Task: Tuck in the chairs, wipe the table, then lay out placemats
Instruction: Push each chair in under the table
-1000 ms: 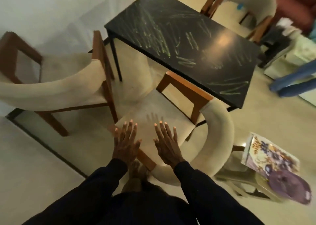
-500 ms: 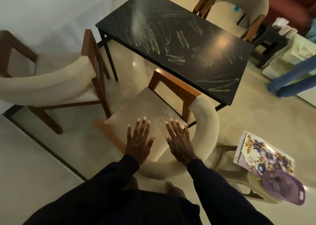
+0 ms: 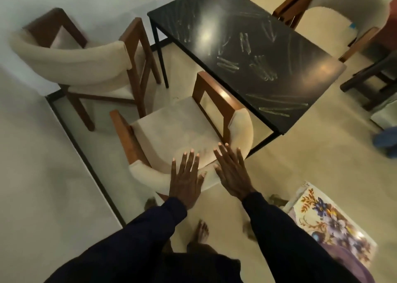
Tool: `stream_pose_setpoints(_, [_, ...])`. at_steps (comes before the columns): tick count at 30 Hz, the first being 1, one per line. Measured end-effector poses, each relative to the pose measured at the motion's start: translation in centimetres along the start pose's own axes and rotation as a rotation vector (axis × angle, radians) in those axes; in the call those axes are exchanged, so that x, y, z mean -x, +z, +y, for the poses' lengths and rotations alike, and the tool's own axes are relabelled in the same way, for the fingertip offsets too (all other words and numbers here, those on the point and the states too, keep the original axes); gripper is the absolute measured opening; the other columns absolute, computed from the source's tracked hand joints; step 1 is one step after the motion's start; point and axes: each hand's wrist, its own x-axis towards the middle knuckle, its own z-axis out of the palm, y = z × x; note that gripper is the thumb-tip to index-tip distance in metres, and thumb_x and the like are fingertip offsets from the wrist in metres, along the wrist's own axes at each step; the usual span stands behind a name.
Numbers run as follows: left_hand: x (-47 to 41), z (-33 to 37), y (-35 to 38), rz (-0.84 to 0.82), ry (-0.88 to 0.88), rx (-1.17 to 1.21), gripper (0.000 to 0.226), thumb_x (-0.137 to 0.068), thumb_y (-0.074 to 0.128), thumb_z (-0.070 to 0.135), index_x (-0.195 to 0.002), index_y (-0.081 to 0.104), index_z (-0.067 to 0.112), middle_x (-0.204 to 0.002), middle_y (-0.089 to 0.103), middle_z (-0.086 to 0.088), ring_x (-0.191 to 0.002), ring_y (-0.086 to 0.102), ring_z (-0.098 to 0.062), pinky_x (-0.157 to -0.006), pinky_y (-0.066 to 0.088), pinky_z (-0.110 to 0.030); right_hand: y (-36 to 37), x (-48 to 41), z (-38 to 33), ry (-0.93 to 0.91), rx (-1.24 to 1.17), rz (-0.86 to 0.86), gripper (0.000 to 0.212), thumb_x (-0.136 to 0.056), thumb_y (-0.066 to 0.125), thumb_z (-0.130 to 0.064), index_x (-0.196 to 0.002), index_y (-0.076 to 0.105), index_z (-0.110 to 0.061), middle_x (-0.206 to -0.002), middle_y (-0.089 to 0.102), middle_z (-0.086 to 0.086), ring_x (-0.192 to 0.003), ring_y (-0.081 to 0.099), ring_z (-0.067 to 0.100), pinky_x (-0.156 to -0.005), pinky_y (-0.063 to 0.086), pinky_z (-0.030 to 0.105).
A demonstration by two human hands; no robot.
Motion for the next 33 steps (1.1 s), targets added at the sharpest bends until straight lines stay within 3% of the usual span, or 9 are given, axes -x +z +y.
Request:
stream_pose_setpoints(7, [0.6, 4.0, 0.6, 0.055, -0.133, 0.046, 0.066, -0.111, 0.026, 0.051, -0.164, 0.038, 0.013, -0.173, 0.027, -0.012, -0.161, 0.026, -0.033, -0.127, 0.025, -0.060, 0.2, 0.0, 1.5, -0.084, 0.045, 0.002, 0.054, -0.115, 0.029, -0.040, -0.164, 0.040, -0.020, -0.174, 0.031, 0.007, -0.164, 0.017, 0.031, -0.132, 0.005, 0.062])
stream_pose_setpoints(13, [1.2, 3.7, 1.2, 0.140, -0.102, 0.086, 0.058, -0.114, 0.031, 0.047, -0.159, 0.047, 0.013, -0.166, 0.042, -0.014, -0.154, 0.040, -0.035, -0.123, 0.034, -0.058, 1.3, 0.4, 0.9, -0.044, 0.085, 0.051, 0.050, -0.114, 0.034, -0.038, -0.156, 0.053, -0.019, -0.163, 0.049, 0.009, -0.158, 0.034, 0.034, -0.131, 0.009, 0.064])
stream_pose_setpoints(19, [2.2, 3.3, 1.1, 0.129, -0.072, 0.119, 0.062, -0.114, 0.022, 0.050, -0.153, 0.054, 0.014, -0.157, 0.055, -0.014, -0.145, 0.053, -0.036, -0.116, 0.045, -0.060, 2.3, 1.2, 0.4, 0.012, 0.098, 0.059, 0.051, -0.113, 0.032, -0.042, -0.155, 0.056, -0.024, -0.160, 0.055, 0.003, -0.156, 0.037, 0.032, -0.132, -0.004, 0.056])
stream_pose_setpoints(25, [5.5, 2.5, 1.9, 0.129, 0.001, 0.124, 0.060, -0.114, 0.025, 0.050, -0.153, 0.055, 0.014, -0.156, 0.056, -0.012, -0.144, 0.054, -0.033, -0.115, 0.047, -0.058, 2.8, 5.3, -1.8, 0.057, 0.055, 0.089, 0.052, -0.113, 0.030, -0.043, -0.154, 0.057, -0.023, -0.159, 0.055, 0.004, -0.157, 0.036, 0.032, -0.132, 0.008, 0.062])
stream_pose_setpoints(28, [7.7, 2.0, 2.4, 0.145, 0.057, 0.120, 0.057, -0.114, 0.032, 0.048, -0.153, 0.056, 0.015, -0.156, 0.056, -0.011, -0.144, 0.054, -0.032, -0.116, 0.046, -0.057, 3.1, 7.9, -3.2, 0.107, 0.066, 0.088, 0.051, -0.115, 0.029, -0.042, -0.155, 0.055, -0.025, -0.161, 0.053, 0.003, -0.159, 0.033, 0.030, -0.132, 0.005, 0.060])
stream_pose_setpoints(33, [11.3, 1.8, 2.8, 0.128, 0.125, 0.150, 0.061, -0.115, 0.025, 0.051, -0.151, 0.059, 0.016, -0.156, 0.056, -0.009, -0.145, 0.054, -0.031, -0.117, 0.045, -0.058, 3.8, 12.5, -5.8, 0.183, 0.080, 0.092, 0.046, -0.115, 0.037, -0.042, -0.154, 0.056, -0.027, -0.162, 0.052, 0.001, -0.160, 0.032, 0.029, -0.133, 0.003, 0.059])
